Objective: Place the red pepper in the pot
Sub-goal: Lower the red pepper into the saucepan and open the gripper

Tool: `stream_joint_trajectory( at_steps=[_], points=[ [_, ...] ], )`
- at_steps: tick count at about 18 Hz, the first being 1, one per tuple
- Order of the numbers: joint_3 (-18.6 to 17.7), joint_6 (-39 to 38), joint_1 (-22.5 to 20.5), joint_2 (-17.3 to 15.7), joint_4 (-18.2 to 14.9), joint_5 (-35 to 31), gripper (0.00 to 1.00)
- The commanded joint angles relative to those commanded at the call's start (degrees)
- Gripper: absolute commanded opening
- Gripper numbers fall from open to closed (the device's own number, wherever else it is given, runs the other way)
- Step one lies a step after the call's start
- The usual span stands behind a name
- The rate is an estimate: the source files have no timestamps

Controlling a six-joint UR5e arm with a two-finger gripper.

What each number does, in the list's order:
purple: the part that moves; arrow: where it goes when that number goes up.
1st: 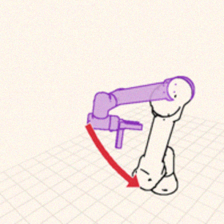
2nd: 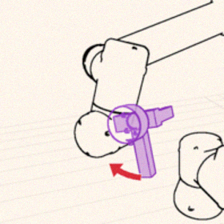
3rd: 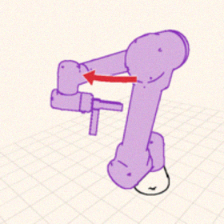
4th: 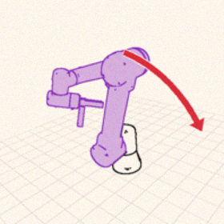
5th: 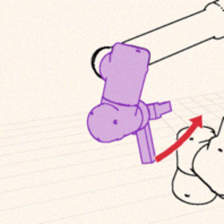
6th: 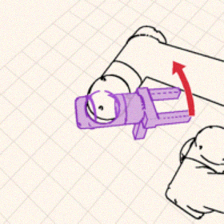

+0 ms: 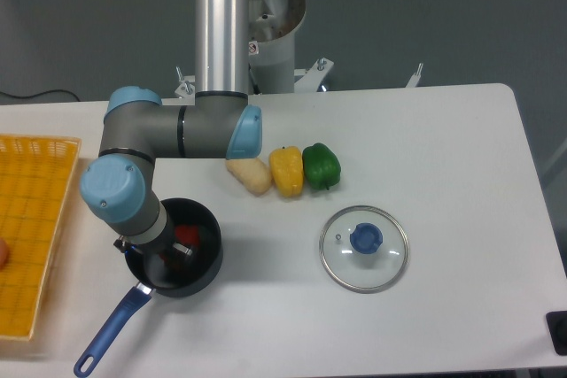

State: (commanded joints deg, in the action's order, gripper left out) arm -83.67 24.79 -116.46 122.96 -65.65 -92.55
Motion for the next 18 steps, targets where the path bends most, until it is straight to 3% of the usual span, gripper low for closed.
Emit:
stream_joint_trajectory(
  at_steps=[18],
  points=[
    [-0.09, 0.26, 0.18, 0.0, -0.09, -0.62, 0.61]
  ],
)
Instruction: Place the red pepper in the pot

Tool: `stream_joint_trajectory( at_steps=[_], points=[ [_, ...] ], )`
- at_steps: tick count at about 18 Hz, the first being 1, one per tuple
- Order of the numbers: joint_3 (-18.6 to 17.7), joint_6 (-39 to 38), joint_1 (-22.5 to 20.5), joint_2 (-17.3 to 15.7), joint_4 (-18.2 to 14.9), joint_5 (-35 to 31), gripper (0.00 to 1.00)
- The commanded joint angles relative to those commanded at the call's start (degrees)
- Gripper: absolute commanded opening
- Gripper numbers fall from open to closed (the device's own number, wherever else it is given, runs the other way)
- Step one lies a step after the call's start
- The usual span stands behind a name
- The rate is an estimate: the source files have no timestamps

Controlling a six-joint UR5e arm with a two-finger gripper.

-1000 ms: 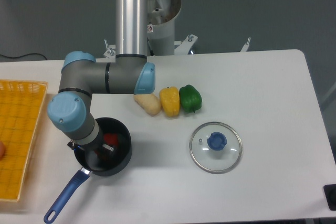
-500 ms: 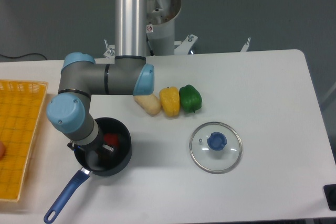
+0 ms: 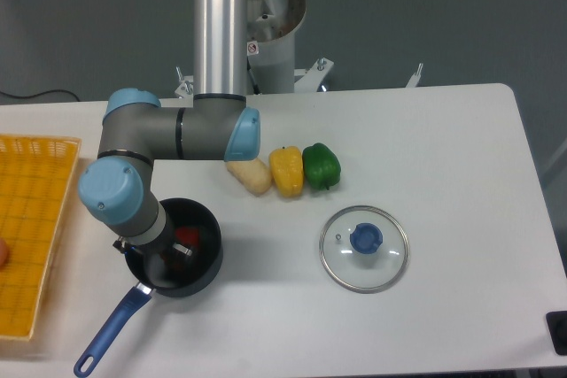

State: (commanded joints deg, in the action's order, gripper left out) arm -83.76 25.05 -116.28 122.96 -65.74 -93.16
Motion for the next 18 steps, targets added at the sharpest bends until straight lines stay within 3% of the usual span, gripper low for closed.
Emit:
stream_joint_trajectory(
  at_steps=[6, 12, 18],
  points=[
    [-0.09, 0.17, 0.0, -0.26, 0.09, 0.0, 0.7],
    [0.0, 1.49, -0.09, -1.58, 0.0, 0.0, 0.99],
    [0.09, 1.67, -0.61, -5.35, -0.61, 0.0, 1.0]
  ],
)
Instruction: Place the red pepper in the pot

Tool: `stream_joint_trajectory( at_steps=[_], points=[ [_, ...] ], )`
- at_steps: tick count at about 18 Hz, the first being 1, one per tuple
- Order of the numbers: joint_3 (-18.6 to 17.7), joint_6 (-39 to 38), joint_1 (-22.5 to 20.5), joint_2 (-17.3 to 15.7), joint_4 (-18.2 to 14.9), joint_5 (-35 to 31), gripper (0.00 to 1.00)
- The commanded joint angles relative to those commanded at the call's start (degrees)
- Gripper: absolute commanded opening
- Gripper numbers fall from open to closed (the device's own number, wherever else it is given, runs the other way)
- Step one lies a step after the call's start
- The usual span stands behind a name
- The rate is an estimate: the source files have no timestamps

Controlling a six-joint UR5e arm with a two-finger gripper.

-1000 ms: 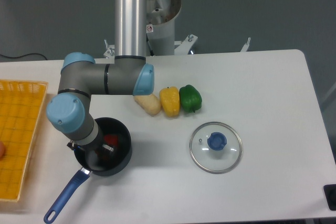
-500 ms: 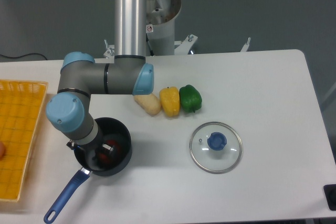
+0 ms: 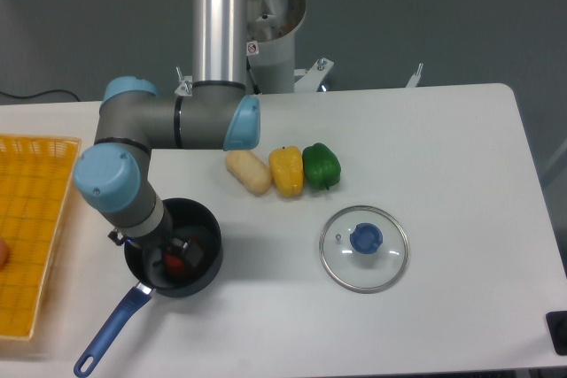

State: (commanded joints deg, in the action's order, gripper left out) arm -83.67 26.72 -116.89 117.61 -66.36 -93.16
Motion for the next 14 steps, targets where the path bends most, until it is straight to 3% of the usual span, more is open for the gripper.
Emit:
stream_joint_trajectory(
  at_steps=[3, 5, 9, 14],
  points=[
    [-0.17, 1.22, -0.79, -2.46, -1.05, -0.09, 1.0],
    [-0.17, 3.5, -1.93, -4.04, -3.68, 0.0, 1.0],
    [-0.44, 8.95, -4.3, -5.1, -5.1, 0.09, 1.0],
    [-0.61, 23.61, -8.34, -6.51, -9.05, 0.79, 1.0]
  ],
)
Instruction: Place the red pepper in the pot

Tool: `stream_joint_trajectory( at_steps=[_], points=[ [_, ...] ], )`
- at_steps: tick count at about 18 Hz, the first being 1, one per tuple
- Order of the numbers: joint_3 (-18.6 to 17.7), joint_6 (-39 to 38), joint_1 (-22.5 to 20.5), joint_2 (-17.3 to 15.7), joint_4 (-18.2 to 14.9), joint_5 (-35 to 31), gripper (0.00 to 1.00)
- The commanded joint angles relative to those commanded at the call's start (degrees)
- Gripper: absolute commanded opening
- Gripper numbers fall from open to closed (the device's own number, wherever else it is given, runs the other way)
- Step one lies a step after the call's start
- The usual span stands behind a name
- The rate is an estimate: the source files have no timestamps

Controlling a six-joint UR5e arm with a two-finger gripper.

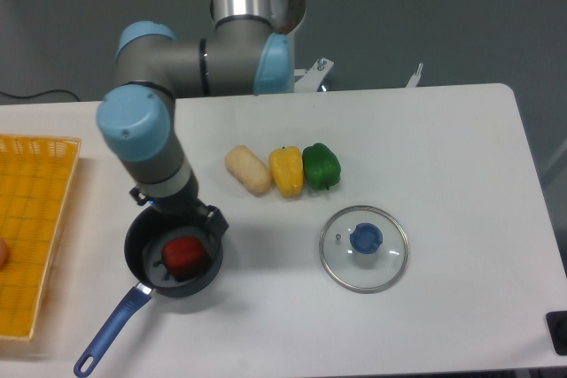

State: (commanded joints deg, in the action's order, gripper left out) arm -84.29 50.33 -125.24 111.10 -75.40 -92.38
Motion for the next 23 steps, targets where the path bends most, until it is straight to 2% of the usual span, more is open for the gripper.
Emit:
stream_joint_trajectory(
  at_steps=[3, 7, 10, 23],
  points=[
    [-0.61, 8.53, -2.64, -0.35, 0.34, 1.49, 1.0],
    [-0.79, 26.19, -6.94, -1.93, 0.34, 3.16, 1.0],
    [-0.97, 36.05, -9.76, -2.38, 0.08, 4.13, 1.0],
    [-0.79, 42.84, -15.56, 0.17, 0.52, 3.17, 1.0]
  ],
)
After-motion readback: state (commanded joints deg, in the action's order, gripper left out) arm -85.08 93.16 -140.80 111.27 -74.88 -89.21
